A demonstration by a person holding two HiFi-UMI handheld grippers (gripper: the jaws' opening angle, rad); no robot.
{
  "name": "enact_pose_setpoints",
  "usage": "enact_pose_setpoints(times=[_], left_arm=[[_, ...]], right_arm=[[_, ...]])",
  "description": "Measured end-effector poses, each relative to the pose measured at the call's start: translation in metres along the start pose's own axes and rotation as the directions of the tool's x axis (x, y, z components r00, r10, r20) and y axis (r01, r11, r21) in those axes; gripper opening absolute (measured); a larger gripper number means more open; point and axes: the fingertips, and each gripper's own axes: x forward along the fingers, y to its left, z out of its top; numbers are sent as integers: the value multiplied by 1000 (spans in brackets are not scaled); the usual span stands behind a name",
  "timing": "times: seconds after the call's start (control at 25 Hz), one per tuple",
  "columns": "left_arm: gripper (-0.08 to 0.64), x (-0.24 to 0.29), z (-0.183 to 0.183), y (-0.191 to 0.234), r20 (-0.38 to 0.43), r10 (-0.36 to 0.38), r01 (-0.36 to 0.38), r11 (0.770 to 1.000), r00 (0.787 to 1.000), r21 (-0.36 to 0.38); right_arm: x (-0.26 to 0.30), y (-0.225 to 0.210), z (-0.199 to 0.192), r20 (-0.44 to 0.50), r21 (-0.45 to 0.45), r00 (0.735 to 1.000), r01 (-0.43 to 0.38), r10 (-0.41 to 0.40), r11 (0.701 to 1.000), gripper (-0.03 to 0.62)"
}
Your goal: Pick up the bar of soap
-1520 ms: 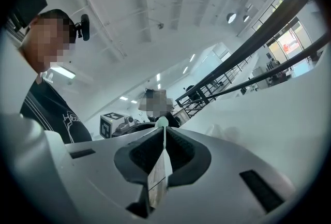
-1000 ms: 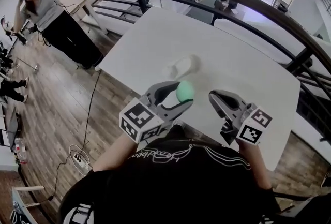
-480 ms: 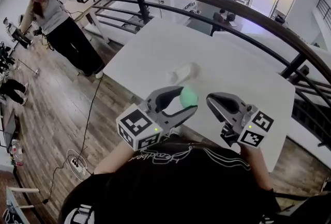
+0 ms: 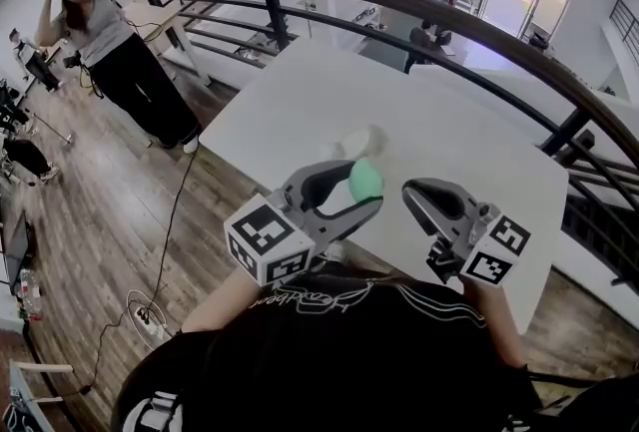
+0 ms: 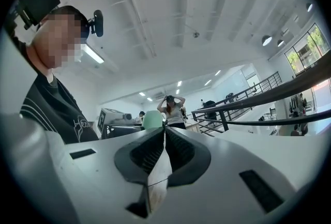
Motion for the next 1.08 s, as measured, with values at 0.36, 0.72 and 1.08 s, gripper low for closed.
enact_pose_setpoints(times=[0.36, 0.72, 1.08], left_arm=[[261, 3, -3, 2, -1, 2, -2, 1000, 1000, -16], [261, 5, -6, 4, -16, 6, -6, 1000, 1000, -18], [261, 4, -2, 3, -24, 7, -8, 1000, 1000, -17]], right_arm=[[-3, -3, -4, -10, 3, 1000, 8, -8, 1000, 17], [0, -5, -6, -13, 10, 1000, 4, -3, 1000, 17], [-1, -3, -2, -4, 12, 1000, 3, -3, 1000, 17]])
